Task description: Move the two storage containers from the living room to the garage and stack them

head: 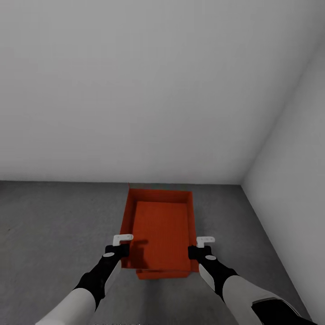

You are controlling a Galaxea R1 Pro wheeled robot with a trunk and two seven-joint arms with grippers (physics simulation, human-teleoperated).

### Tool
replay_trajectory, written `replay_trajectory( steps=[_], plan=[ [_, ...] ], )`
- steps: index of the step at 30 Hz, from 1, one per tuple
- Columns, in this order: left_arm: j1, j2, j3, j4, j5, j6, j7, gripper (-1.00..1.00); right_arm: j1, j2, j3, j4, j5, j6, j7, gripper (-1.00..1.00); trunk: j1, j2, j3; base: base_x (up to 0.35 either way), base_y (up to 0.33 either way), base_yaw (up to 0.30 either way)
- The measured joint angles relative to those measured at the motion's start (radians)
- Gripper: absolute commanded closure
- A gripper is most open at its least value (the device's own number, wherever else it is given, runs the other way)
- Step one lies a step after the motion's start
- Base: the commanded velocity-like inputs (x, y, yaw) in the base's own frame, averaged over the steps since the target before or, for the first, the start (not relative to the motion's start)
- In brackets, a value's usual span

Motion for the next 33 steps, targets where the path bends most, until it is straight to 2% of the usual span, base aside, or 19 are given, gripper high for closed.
replay_trajectory(
  steps=[25, 33],
  plan=[
    [0.0, -0.001, 0.002, -0.001, -0.002, 0.0, 0.0, 1.0, 0.0, 0.0, 0.0, 0.0, 0.0, -0.001, 0.0, 1.0, 0.0, 0.0, -0.04, 0.001, 0.0, 0.0],
    [0.0, -0.001, 0.0, 0.005, 0.005, 0.0, 0.002, 1.0, 0.0, -0.001, 0.003, -0.002, 0.001, 0.009, 0.001, 1.0, -0.001, 0.0, -0.045, 0.201, 0.0, 0.0]
  ],
)
